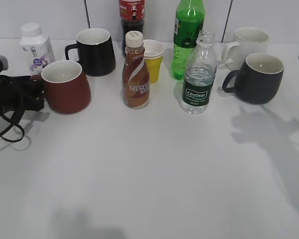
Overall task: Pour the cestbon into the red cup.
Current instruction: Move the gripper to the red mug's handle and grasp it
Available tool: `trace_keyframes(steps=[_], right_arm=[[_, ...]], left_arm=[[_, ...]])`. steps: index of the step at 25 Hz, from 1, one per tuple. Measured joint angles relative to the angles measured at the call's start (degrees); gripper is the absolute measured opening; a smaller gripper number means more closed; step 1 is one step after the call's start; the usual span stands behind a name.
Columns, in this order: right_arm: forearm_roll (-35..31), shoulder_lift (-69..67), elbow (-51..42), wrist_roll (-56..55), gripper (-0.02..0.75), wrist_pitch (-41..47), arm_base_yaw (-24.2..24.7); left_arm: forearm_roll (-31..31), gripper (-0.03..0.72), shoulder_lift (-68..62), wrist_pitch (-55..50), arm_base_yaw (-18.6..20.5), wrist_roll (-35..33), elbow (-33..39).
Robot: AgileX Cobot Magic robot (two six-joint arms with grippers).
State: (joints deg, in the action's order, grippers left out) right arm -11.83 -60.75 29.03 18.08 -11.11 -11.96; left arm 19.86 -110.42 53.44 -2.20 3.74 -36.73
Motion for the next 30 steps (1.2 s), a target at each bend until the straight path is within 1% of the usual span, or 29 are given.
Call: trace_keyframes(steps=[5,7,9,11,12,13,18,20,24,26,27,28,30], right_arm=[[0.0,-0.8,0.0,0.0,0.386,0.0,0.0],[0.0,-1.5,0.0,0.0,0.386,0.0,0.0],[0.0,-2.1,0.0,0.0,0.386,0.0,0.0],[0.0,-2.4,0.0,0.0,0.386,0.1,0.0],[0.0,-2.4,0.0,0.0,0.386,0.1,0.0],[0.0,-2.4,0.0,0.0,0.384,0.1,0.0],[0.1,-2.4,0.0,-4.2,0.353,1.8,-0.3],[0.3,-2.4,0.0,-5.4,0.348,2.7,-2.2],[2.1,-3.0,-0.2,-5.8,0.349,2.3,-10.5],[2.3,-5.2,-1.7,-6.2,0.386,-1.3,-14.0],[2.5,-6.7,-2.7,-7.1,0.422,-3.8,-15.1],[2.7,-8.8,-3.5,-8.3,0.461,-6.5,-15.6],[2.8,-13.4,-4.6,-11.4,0.569,-11.3,-15.9]], left_arm=[[2.2,0.295,-0.6,-2.3,0.0,0.0,-2.2],[2.3,0.281,-1.3,-2.6,0.0,0.0,-3.6],[3.2,0.224,-2.2,-2.7,0.0,0.0,-5.0],[4.3,0.139,-2.7,-2.7,0.0,0.0,-5.8],[4.6,0.075,-2.9,-2.7,0.0,-0.2,-5.9],[4.6,0.047,-3.0,-2.7,0.0,-0.3,-5.9],[5.0,0.048,-3.0,-2.5,0.0,-0.5,-5.9],[5.1,0.048,-2.0,-2.9,0.0,-0.6,-5.2],[5.8,0.043,2.5,-4.8,0.0,-1.3,-2.9],[5.7,0.043,5.3,-4.8,0.0,-1.3,-1.8],[5.7,0.043,6.8,-4.8,0.0,-1.3,-1.1],[5.7,0.043,8.1,-5.0,0.0,-1.3,-0.4],[5.7,0.043,11.0,-5.4,0.0,-1.3,1.5]])
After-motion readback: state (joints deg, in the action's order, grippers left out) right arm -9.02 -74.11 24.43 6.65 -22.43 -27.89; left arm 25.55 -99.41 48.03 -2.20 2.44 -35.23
